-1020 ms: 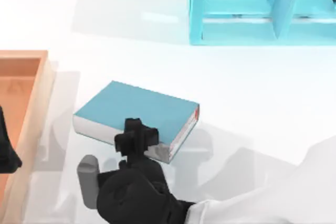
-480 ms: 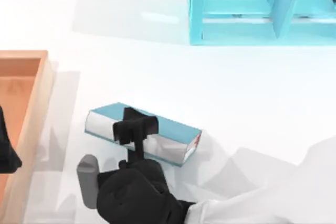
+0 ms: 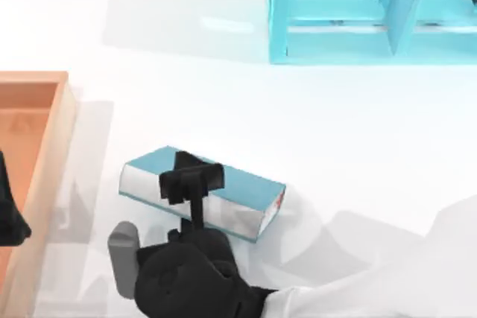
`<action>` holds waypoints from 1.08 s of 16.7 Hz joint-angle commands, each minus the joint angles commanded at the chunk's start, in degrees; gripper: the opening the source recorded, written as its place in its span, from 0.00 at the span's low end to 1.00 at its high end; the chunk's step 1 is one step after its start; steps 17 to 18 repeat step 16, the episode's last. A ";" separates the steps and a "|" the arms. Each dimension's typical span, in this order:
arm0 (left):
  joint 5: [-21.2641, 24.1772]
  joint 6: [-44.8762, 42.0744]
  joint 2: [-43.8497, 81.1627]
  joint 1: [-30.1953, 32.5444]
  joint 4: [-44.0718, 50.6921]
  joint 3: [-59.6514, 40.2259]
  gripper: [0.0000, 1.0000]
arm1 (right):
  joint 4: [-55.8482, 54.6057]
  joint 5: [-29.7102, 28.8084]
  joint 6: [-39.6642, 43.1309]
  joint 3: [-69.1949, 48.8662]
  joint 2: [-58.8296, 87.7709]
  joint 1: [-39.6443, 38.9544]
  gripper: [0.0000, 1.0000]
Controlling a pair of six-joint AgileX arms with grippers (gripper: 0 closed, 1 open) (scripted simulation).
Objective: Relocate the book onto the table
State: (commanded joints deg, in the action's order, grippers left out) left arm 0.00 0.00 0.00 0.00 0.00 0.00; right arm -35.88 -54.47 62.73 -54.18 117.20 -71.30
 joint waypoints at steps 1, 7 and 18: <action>0.00 0.00 0.00 0.00 0.00 0.00 1.00 | 1.22 -0.69 -1.21 -0.23 -0.17 -0.86 1.00; 0.00 0.00 0.00 0.00 0.00 0.00 1.00 | 18.91 -8.49 -15.99 -2.30 -2.09 -11.39 1.00; 0.00 0.00 0.00 0.00 0.00 0.00 1.00 | 39.67 -17.77 -33.81 -3.89 -4.73 -23.23 1.00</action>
